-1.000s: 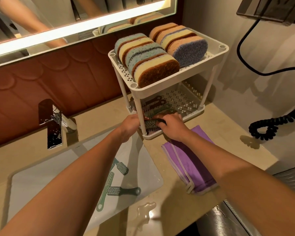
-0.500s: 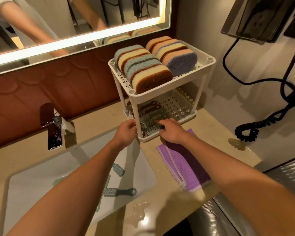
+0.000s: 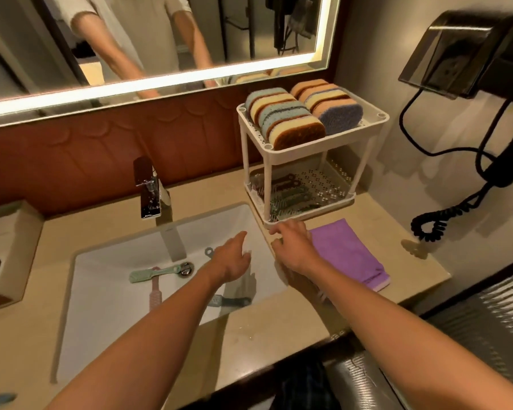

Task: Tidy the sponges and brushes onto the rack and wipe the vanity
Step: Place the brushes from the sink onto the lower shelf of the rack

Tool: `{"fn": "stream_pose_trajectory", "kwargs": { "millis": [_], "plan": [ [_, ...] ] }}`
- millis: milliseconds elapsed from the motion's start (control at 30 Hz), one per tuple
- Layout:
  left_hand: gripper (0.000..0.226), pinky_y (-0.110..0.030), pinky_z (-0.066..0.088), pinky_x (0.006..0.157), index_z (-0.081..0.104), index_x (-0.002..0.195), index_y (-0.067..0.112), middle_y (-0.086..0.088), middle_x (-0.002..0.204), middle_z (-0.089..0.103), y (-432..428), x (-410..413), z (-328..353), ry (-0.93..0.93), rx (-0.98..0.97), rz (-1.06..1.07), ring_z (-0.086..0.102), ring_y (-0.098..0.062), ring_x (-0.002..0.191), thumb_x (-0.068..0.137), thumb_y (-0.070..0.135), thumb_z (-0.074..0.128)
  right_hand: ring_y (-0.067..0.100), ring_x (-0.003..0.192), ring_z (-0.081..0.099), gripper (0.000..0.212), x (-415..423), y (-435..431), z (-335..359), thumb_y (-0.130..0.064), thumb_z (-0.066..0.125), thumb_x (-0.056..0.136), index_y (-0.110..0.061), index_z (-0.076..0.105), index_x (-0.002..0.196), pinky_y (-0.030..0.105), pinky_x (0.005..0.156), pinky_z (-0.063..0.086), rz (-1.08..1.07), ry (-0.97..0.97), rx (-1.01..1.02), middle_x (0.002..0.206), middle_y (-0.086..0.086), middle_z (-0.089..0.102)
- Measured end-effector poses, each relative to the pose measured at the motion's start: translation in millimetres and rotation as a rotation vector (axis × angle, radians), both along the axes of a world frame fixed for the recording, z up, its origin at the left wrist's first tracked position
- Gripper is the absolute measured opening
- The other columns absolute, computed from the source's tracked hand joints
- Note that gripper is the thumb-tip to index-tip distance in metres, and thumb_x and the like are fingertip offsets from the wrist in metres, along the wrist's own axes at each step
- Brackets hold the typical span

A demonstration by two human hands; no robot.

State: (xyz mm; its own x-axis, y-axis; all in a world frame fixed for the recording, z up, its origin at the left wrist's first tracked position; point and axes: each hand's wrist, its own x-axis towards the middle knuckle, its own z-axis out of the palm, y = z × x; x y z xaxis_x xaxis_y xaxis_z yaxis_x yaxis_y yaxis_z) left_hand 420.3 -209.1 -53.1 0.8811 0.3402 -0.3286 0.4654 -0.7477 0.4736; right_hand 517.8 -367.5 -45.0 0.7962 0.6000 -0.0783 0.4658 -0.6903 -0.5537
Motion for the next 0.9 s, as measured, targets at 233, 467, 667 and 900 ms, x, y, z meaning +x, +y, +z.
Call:
{"fn": "stream_pose_trajectory", "kwargs": {
  "millis": [233, 467, 667, 900],
  "plan": [
    [0.053, -0.044, 0.039, 0.112, 0.037, 0.152, 0.025, -0.013, 0.152, 0.050, 19, -78, -31, 0.056, 0.010, 0.072, 0.049, -0.034, 0.136, 0.100, 0.030, 0.049, 0.022, 0.131, 0.039, 0.028, -66, 26, -19, -0.023, 0.052, 0.102, -0.026, 0.058, 0.129, 0.039, 0.112, 0.034, 0.146, 0.062, 0.016, 0.138, 0.001, 0.051],
    [0.051, -0.047, 0.035, 0.114, 0.039, 0.153, 0.025, -0.006, 0.155, 0.047, 32, -126, -52, 0.070, 0.044, 0.129, 0.045, -0.033, 0.139, 0.103, 0.031, 0.049, 0.028, 0.127, 0.048, 0.034, -107, 58, -43, -0.020, 0.050, 0.101, -0.021, 0.057, 0.134, 0.041, 0.107, 0.037, 0.260, 0.130, -0.026, 0.138, 0.006, 0.056],
    [0.054, -0.055, 0.035, 0.113, 0.036, 0.155, 0.026, -0.003, 0.156, 0.046, 51, -152, -73, 0.055, -0.022, 0.226, 0.043, -0.029, 0.141, 0.102, 0.032, 0.048, 0.026, 0.128, 0.050, 0.033, -121, 72, -64, -0.022, 0.052, 0.101, -0.021, 0.057, 0.133, 0.040, 0.110, 0.037, 0.274, 0.194, -0.066, 0.142, 0.005, 0.056],
    [0.036, -0.038, 0.041, 0.107, 0.055, 0.138, 0.016, -0.007, 0.147, 0.053, 64, -159, -89, 0.066, -0.131, 0.358, 0.053, -0.026, 0.129, 0.104, 0.026, 0.052, 0.032, 0.128, 0.053, 0.039, -117, 92, -84, -0.034, 0.053, 0.099, -0.021, 0.057, 0.136, 0.047, 0.108, 0.044, 0.327, 0.315, -0.333, 0.145, 0.010, 0.055]
  ]
}}
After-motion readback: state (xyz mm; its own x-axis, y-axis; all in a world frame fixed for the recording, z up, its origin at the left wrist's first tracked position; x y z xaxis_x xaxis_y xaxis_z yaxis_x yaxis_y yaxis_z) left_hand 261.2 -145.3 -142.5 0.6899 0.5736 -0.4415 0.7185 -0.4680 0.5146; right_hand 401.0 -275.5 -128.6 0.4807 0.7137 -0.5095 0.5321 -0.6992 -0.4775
